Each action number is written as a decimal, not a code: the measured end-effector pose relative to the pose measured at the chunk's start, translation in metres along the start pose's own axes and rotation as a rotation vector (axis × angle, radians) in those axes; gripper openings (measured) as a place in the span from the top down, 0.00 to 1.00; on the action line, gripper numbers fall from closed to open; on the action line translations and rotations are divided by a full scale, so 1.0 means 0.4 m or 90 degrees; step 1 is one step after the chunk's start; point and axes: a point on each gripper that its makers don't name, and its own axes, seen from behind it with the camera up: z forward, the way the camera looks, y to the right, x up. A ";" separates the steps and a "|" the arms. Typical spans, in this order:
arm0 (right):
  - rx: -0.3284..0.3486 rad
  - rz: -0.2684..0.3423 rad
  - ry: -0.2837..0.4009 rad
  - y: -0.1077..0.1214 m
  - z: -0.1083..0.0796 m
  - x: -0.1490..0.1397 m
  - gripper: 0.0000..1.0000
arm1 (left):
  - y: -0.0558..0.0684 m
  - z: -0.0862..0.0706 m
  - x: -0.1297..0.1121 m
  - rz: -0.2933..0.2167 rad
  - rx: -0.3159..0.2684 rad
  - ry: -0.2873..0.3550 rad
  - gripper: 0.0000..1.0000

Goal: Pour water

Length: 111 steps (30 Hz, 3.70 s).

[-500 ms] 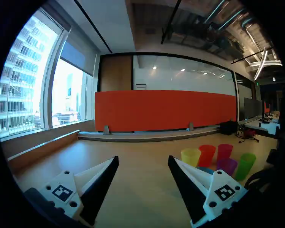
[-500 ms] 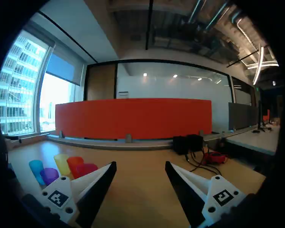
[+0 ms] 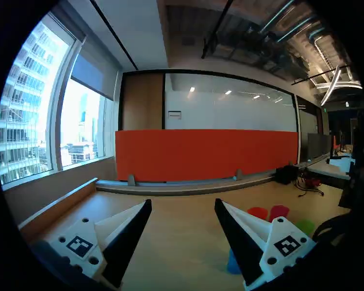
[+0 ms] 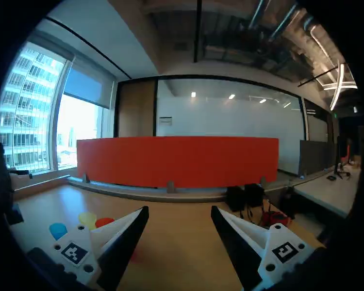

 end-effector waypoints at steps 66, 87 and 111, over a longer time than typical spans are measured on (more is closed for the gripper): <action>0.403 -0.027 -0.013 -0.307 -0.077 0.271 0.01 | 0.221 0.005 0.277 0.017 -0.330 -0.026 0.04; 0.473 -0.108 -0.078 -0.347 -0.097 0.156 0.00 | 0.241 0.006 0.158 0.035 -0.370 -0.084 0.04; 0.510 -0.138 -0.159 -0.339 -0.110 -0.008 0.00 | 0.260 -0.004 -0.008 0.063 -0.393 -0.146 0.04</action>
